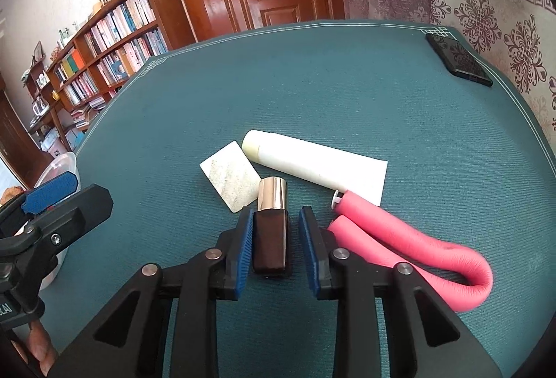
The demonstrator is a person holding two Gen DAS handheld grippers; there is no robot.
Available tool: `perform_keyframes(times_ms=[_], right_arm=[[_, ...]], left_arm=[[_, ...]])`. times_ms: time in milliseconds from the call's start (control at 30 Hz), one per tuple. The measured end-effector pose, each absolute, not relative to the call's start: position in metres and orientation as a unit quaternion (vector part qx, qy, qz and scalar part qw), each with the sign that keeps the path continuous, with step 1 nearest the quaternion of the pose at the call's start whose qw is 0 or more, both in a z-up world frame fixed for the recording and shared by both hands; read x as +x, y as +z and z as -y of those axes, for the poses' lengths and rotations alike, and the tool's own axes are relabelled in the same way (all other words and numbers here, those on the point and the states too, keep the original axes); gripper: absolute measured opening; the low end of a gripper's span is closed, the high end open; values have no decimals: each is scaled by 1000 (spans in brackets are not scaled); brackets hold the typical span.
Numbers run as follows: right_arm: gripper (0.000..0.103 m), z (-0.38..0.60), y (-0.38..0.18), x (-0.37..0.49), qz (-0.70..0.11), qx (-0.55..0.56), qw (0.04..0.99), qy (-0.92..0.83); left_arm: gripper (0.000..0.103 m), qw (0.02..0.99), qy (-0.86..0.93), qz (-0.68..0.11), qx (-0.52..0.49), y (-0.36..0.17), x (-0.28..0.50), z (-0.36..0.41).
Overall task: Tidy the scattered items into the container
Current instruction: 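Move both tools back toward the wooden block and brown bottle, then grasp the wooden block with the left tool while the right tool grasps the brown bottle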
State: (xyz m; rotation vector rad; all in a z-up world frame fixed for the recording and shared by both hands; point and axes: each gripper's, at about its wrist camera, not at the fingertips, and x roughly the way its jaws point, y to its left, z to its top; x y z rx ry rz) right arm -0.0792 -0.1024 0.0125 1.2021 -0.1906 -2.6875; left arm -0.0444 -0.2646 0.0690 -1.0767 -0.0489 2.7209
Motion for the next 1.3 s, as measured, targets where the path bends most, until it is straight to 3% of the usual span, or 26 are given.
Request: perform_keyframes(times_ms=[767,1300], right_arm=[[25,63,9,-69,120,409,107,-898],[25,67,7,-67,107,403,102,-903]], left_arm=[[87,113,908,-7,-403,42,-93,208],[89,91,904,-6,-417,29,-115,197]])
